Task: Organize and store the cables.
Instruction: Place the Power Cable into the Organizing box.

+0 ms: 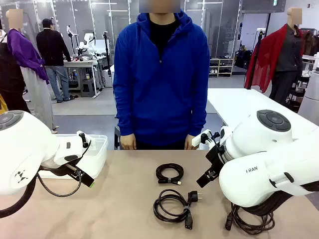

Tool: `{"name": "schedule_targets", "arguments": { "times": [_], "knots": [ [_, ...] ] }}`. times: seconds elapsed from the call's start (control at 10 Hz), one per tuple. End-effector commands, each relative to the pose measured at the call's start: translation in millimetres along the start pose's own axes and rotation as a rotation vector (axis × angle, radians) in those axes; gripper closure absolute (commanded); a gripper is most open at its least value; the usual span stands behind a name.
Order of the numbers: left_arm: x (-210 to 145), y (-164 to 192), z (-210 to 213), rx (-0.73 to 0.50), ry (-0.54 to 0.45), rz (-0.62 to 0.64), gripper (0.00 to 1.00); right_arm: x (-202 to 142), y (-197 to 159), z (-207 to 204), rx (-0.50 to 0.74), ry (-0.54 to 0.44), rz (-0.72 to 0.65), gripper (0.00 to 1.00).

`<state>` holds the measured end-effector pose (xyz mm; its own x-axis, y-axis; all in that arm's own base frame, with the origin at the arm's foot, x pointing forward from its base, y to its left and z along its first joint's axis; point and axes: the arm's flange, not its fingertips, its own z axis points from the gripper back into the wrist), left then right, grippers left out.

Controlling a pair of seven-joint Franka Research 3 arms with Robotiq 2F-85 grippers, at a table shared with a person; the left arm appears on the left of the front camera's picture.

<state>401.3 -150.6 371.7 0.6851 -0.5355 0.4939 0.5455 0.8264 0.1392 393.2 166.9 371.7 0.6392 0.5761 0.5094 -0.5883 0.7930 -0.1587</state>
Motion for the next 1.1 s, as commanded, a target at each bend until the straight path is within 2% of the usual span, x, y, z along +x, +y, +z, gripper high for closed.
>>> {"name": "schedule_targets", "arguments": {
  "times": [0.0, 1.0],
  "knots": [
    [0.1, -0.3, 0.0, 0.0, 0.0, -0.001, 0.0, 0.0, 0.0, 0.0, 0.0, 0.0, 0.0, 0.0],
    [0.1, -0.3, 0.0, 0.0, 0.0, -0.001, 0.0, 0.0, 0.0, 0.0, 0.0, 0.0, 0.0, 0.0]
  ]
}}
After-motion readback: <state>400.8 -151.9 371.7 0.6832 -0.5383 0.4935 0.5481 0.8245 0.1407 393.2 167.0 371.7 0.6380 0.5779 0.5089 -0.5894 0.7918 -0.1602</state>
